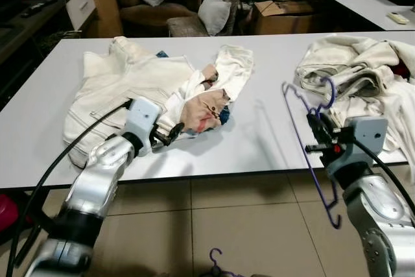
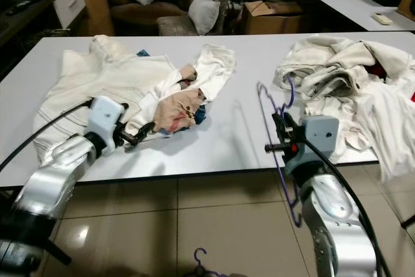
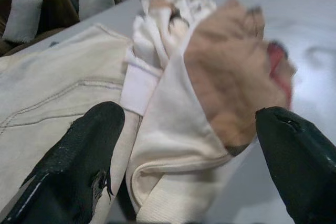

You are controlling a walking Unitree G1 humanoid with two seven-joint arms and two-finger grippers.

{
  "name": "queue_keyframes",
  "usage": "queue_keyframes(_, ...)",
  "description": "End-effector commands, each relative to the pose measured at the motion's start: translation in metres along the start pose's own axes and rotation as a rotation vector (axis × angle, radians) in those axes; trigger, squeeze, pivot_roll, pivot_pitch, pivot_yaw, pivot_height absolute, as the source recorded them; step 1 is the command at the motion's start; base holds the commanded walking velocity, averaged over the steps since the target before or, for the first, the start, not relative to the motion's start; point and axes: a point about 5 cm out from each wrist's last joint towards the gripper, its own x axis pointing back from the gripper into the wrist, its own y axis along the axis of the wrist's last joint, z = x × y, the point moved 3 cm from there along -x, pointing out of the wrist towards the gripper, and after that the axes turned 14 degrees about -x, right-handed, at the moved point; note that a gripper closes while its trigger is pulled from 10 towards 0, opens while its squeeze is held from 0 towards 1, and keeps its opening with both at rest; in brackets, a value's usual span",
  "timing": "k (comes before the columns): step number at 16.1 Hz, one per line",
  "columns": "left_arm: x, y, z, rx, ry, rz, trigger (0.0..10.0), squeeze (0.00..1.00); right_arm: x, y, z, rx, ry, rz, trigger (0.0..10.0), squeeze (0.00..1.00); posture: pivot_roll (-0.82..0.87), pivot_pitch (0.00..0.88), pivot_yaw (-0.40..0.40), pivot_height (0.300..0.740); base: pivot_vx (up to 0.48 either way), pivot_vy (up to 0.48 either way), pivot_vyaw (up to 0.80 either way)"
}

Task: Hang hanger

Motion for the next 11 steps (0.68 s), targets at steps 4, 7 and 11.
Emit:
queue_keyframes(4,-0.018,-0.004,-0.003,-0.073,-0.046,0.032,10.0,0.00,0.006,-0.008,0.001,0.002,0.011,0.046,10.0,0.00,-0.18,0.000,0.030,0.740,0.000,0.000,0.00)
queue_keyframes(7,-0.024,-0.017,0.006,-0.135,0.043,0.106,7.5,0.00,0.007,-0.006,0.002,0.006,0.008,0.037,10.0,0.00,-0.19,0.000,0.027,0.740,0.000,0.000,0.00)
queue_keyframes(11,-0.030,-0.025,0.012,-0.150,0.084,0.143,0.0,0.00,0.006,-0.004,0.004,0.013,0.015,0.029,10.0,0.00,-0.20,0.000,0.017,0.740,0.000,0.000,0.00)
